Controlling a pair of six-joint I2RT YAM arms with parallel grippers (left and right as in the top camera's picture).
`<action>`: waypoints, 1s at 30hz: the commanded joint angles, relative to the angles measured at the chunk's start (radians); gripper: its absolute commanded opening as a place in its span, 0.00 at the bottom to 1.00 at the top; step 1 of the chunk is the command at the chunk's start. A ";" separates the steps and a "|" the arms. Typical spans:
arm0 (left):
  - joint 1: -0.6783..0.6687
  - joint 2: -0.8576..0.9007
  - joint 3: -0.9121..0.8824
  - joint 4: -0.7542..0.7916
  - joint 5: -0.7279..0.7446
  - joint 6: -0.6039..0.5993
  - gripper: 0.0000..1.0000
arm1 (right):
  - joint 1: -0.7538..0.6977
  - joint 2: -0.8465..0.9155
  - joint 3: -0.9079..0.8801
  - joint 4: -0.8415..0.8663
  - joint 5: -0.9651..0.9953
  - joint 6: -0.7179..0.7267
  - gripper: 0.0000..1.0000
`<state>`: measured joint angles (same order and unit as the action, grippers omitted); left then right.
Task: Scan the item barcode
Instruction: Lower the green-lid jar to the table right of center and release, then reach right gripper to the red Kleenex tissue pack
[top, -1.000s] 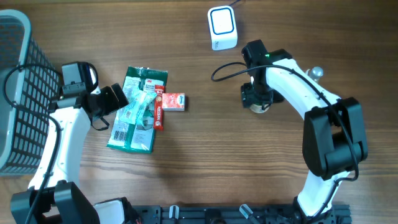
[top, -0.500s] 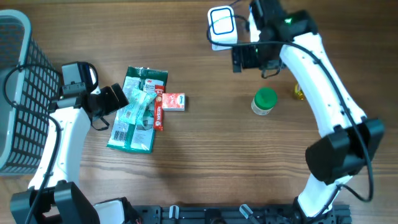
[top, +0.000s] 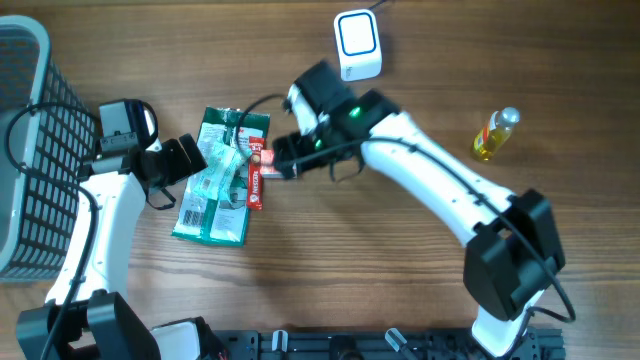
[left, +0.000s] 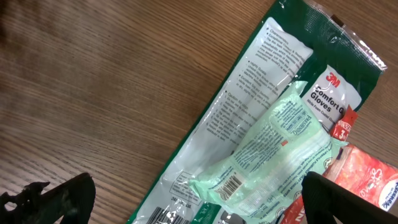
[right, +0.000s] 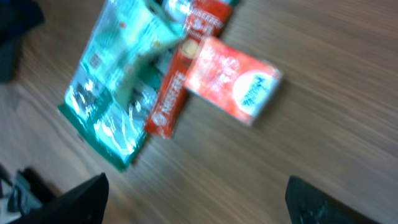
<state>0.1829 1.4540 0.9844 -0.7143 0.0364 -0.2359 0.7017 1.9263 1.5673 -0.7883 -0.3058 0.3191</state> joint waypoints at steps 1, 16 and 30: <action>-0.003 0.003 -0.004 0.000 0.008 0.020 1.00 | 0.056 0.001 -0.122 0.149 0.025 0.077 0.92; -0.003 0.003 -0.004 0.000 0.008 0.020 1.00 | 0.111 0.001 -0.363 0.579 0.317 0.156 0.92; -0.003 0.003 -0.004 0.000 0.008 0.020 1.00 | 0.111 0.136 -0.365 0.647 0.343 0.444 0.43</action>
<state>0.1829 1.4540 0.9844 -0.7139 0.0360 -0.2359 0.8089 2.0064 1.2057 -0.1482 0.0124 0.7162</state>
